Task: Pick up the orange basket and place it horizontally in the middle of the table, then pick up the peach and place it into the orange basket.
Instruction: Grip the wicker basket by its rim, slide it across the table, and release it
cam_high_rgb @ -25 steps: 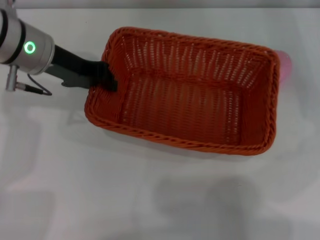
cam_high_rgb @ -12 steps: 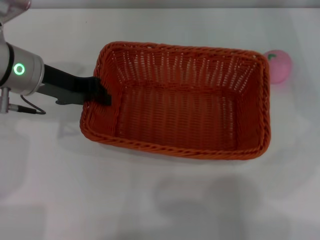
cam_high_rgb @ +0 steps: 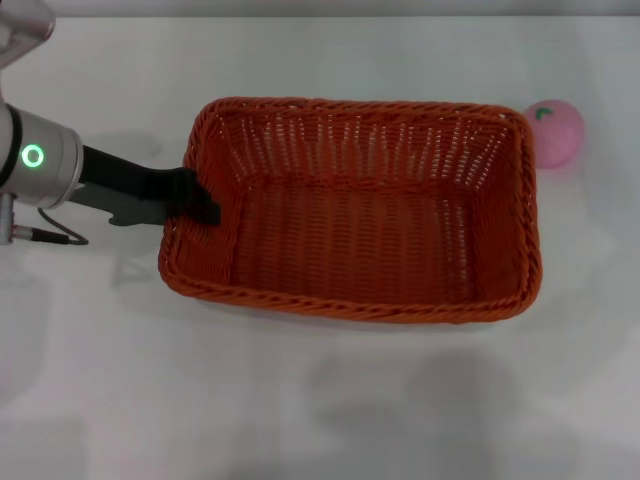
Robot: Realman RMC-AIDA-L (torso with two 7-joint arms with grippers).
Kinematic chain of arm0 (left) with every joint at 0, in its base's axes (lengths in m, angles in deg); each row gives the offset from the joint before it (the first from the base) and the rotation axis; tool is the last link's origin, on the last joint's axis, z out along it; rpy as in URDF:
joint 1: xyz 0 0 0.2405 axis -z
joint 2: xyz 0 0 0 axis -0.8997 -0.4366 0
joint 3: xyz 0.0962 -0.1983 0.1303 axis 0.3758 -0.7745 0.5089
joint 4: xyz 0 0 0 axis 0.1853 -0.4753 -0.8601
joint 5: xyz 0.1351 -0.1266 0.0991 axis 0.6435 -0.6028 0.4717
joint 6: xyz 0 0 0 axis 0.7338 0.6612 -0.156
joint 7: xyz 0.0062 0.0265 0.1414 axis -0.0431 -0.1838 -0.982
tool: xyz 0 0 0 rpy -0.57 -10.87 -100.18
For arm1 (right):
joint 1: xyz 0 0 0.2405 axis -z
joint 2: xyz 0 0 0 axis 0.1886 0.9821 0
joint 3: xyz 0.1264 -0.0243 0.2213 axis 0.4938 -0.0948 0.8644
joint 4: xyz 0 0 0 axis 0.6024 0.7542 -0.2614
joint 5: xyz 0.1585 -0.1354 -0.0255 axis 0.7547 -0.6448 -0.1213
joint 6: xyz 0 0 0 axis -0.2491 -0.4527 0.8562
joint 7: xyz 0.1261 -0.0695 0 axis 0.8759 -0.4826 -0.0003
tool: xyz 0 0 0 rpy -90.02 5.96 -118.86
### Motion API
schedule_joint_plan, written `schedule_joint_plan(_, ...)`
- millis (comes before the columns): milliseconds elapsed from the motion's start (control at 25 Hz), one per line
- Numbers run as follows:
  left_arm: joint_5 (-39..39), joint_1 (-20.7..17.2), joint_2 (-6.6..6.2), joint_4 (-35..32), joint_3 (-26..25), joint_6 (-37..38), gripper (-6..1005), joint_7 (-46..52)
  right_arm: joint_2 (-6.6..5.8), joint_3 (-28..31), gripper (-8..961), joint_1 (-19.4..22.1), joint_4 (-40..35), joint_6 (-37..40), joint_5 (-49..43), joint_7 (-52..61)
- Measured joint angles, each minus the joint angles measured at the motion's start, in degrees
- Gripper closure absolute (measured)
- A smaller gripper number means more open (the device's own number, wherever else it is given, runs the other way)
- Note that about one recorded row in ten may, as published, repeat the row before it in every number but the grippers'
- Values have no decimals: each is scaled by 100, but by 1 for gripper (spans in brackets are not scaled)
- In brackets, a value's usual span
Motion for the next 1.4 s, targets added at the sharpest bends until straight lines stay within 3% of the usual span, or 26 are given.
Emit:
schedule_joint_plan(880,-130,-131,-28,-44,220,-164,870,140,-32,-12,97,-64,-10,84,1,0)
schedule_joint_plan(1400,-296,-177,-1,-44,223,-157,785,107,-92,-17,96,-30,-9,87,1,0)
